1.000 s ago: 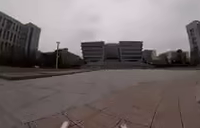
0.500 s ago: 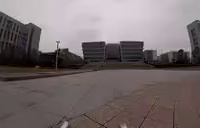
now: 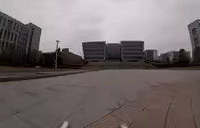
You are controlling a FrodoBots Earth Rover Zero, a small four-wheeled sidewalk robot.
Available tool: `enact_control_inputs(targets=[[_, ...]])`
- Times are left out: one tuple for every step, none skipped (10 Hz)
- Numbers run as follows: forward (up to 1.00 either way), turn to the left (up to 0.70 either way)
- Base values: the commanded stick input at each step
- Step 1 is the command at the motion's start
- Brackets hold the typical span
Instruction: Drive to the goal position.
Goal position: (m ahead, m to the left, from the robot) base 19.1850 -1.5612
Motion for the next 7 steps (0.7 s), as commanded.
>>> enact_control_inputs(targets=[[0.7, -0.12], [0.7, 0.0], [0.7, 0.0], [0.7, 0.0], [0.7, 0.0], [0.7, 0.0], [0.7, 0.0]])
